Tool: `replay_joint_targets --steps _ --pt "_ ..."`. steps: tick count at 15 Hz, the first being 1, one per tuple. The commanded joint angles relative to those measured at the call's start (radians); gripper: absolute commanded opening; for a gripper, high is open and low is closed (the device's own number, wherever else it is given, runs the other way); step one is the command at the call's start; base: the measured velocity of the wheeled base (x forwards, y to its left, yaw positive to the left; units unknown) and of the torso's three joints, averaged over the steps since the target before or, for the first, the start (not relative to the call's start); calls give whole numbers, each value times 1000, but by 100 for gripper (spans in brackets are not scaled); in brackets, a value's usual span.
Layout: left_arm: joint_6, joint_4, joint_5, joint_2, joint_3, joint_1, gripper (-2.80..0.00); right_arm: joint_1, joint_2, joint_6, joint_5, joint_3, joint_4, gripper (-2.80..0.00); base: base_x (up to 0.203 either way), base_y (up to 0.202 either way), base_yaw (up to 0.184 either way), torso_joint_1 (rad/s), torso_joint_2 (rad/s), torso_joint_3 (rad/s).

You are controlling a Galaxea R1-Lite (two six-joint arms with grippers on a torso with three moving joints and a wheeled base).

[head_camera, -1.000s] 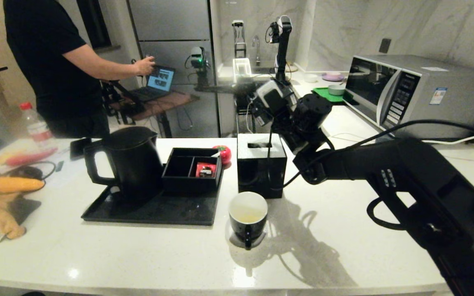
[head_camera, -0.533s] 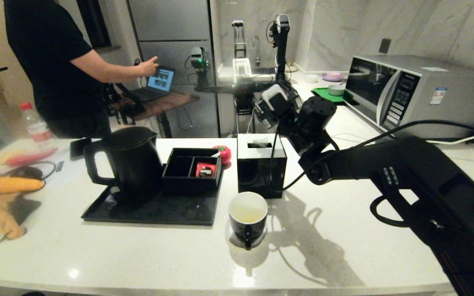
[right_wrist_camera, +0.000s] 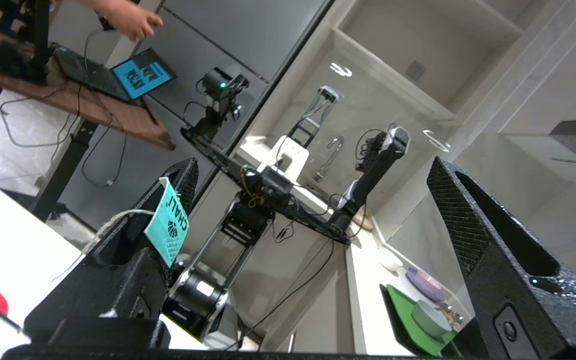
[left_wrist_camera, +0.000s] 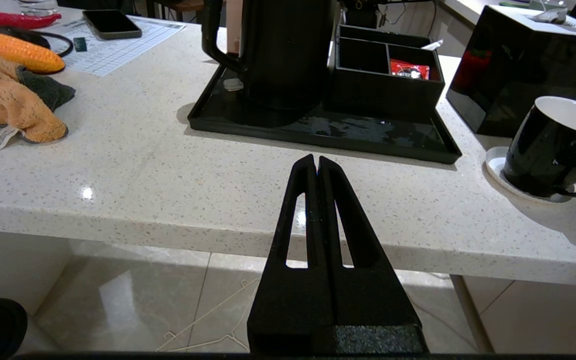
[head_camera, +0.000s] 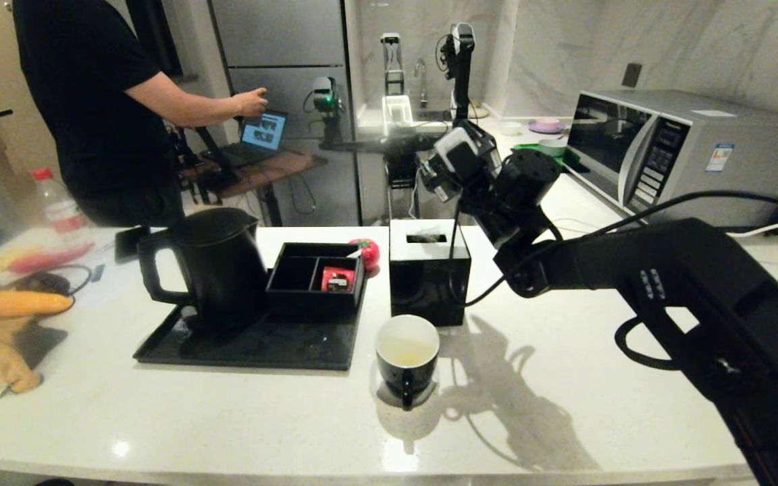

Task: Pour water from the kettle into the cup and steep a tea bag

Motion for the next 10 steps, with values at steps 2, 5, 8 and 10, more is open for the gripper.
replay_joint_targets --steps 2,5,8,10 --pt "-1 -1 0 0 0 0 -280 1 -32 -10 0 8 -5 0 0 0 0 0 0 0" --pt "-1 -1 0 0 0 0 -280 -1 -40 -39 0 31 -16 0 0 0 0 0 0 0" --pt "-1 -1 0 0 0 0 -280 -7 -56 -97 50 103 -16 0 0 0 0 0 0 0" --pt "-1 -1 0 0 0 0 -280 -35 -82 -177 128 203 -16 0 0 0 0 0 0 0"
